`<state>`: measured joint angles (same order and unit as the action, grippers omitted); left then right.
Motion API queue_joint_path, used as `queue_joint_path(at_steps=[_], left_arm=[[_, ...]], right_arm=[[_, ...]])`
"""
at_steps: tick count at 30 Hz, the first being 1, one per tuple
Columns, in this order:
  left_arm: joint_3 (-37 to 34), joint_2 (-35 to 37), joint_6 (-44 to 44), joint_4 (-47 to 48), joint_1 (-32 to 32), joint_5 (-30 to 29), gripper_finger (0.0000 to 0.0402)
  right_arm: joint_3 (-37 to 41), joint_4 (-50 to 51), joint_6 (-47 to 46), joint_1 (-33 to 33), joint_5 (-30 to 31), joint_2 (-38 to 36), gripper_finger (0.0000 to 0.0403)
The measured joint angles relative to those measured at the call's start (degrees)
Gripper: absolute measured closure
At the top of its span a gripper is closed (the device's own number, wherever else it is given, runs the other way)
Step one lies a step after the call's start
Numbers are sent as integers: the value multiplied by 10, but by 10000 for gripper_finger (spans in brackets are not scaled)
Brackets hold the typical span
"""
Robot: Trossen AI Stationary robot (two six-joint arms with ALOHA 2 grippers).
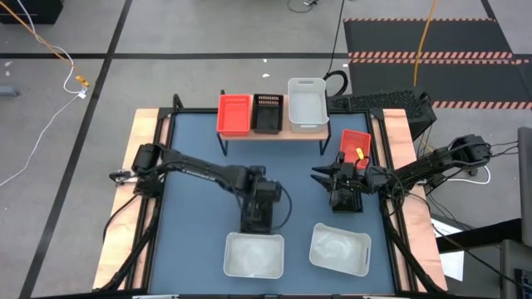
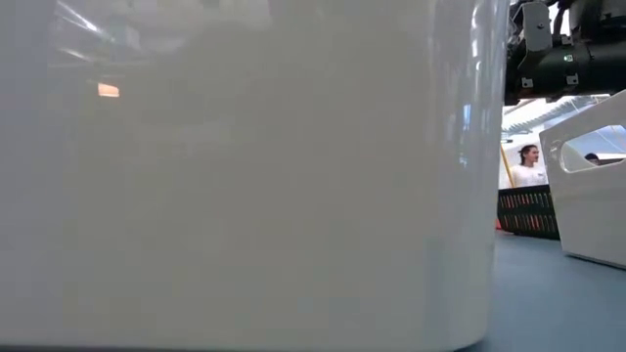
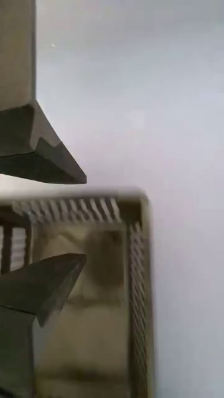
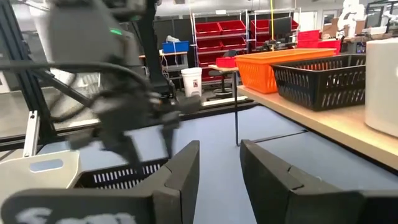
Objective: Stack baskets on shelf by color
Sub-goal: Stack the left black bin on top of the other black bin on the shelf
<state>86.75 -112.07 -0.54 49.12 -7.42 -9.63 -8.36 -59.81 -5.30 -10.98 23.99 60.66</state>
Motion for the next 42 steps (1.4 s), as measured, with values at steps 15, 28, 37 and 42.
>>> queue_joint_path(at_steps=[15, 28, 37, 42], left_arm=[[-40, 2, -35, 3, 69, -32, 263], [-39, 40, 14, 6, 66, -72, 261], [-38, 64, -63, -46, -1, 83, 192], [-39, 33, -73, -53, -53, 65, 189]], right_arm=[[0, 0, 0, 0, 0, 0, 294], [0, 0, -1, 0, 0, 0, 294], [0, -2, -10, 0, 0, 0, 294], [1, 0, -19, 0, 0, 0, 294]])
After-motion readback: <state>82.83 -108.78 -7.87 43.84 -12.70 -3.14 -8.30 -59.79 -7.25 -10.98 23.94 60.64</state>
